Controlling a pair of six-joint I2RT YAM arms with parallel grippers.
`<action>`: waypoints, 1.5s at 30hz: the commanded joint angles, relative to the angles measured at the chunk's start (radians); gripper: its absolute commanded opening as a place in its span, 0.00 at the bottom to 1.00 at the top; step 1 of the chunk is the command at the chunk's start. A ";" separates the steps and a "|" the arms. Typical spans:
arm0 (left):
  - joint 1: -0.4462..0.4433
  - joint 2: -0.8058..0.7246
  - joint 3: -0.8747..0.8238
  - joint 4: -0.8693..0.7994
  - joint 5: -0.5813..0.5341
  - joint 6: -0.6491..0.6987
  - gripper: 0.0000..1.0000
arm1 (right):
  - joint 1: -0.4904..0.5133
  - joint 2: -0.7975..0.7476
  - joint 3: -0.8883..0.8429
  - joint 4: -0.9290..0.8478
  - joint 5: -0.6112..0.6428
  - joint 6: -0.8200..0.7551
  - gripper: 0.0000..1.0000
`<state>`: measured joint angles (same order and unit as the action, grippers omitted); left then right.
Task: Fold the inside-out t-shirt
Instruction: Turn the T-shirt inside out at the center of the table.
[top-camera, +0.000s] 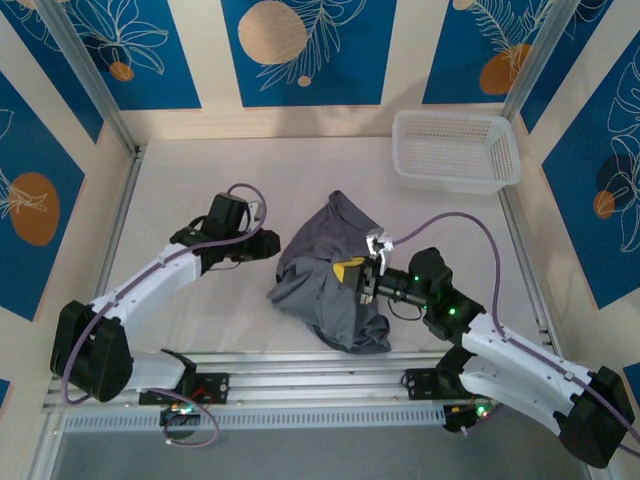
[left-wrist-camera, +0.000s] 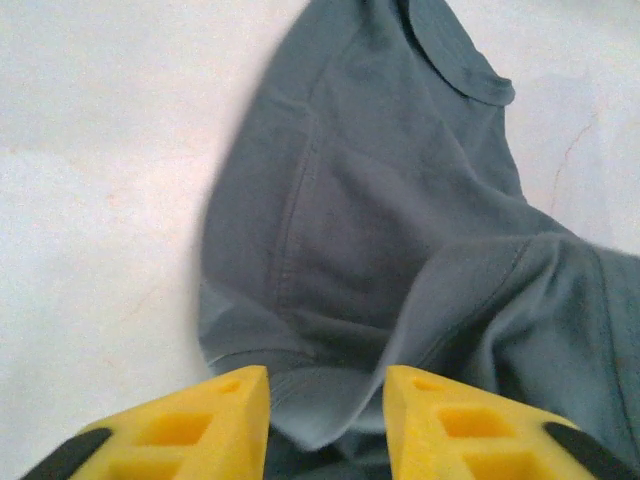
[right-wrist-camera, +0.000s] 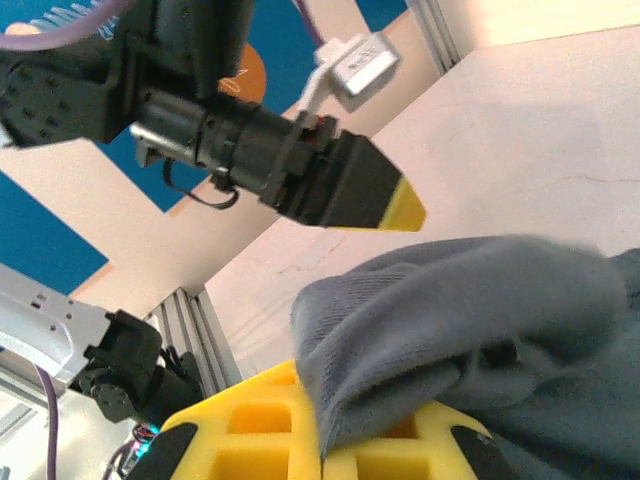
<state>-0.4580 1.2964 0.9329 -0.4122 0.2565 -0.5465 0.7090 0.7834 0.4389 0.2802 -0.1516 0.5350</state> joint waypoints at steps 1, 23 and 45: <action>0.000 -0.126 -0.041 0.013 0.023 0.034 0.40 | -0.035 0.019 -0.023 0.070 -0.071 0.077 0.00; -0.311 -0.037 -0.079 0.317 0.190 0.048 0.19 | -0.043 0.072 0.021 0.001 -0.014 0.129 0.08; -0.103 -0.285 -0.136 0.253 0.287 0.013 0.00 | -0.034 -0.323 -0.141 -0.235 0.249 -0.083 0.56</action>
<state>-0.5694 1.0344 0.8108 -0.1646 0.4973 -0.5758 0.6655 0.3992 0.2195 -0.0063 0.1493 0.6598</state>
